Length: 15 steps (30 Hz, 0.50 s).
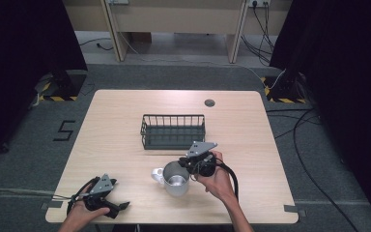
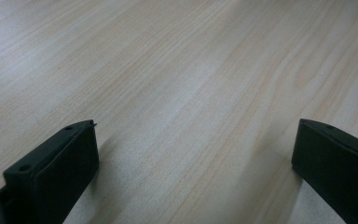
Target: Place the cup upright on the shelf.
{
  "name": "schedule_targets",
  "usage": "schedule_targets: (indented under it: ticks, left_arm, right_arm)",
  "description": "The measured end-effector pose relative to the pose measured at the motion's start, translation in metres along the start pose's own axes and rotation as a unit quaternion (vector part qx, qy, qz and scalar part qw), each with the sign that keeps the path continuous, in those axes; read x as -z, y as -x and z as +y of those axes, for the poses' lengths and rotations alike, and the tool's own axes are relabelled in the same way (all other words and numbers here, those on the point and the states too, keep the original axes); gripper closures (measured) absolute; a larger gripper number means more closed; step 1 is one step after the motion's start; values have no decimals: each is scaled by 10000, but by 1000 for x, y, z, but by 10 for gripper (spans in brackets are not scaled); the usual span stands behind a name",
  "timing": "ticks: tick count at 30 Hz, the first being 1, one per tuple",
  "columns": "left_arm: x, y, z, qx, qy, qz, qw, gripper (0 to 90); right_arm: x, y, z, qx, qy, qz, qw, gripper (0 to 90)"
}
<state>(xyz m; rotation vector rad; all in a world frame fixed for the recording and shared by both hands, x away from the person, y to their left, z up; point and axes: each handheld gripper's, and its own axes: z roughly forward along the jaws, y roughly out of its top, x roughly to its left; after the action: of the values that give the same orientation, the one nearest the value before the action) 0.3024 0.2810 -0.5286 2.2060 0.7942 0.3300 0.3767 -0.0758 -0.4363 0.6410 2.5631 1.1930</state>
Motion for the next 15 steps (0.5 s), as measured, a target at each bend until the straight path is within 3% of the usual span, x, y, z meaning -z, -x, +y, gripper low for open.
schedule_targets:
  ticks: [15]
  left_arm:
    - [0, 0, 0, 0, 2, 0, 10000, 0]
  right_arm:
    - [-2, 3, 2, 6, 51, -119, 9999, 848]
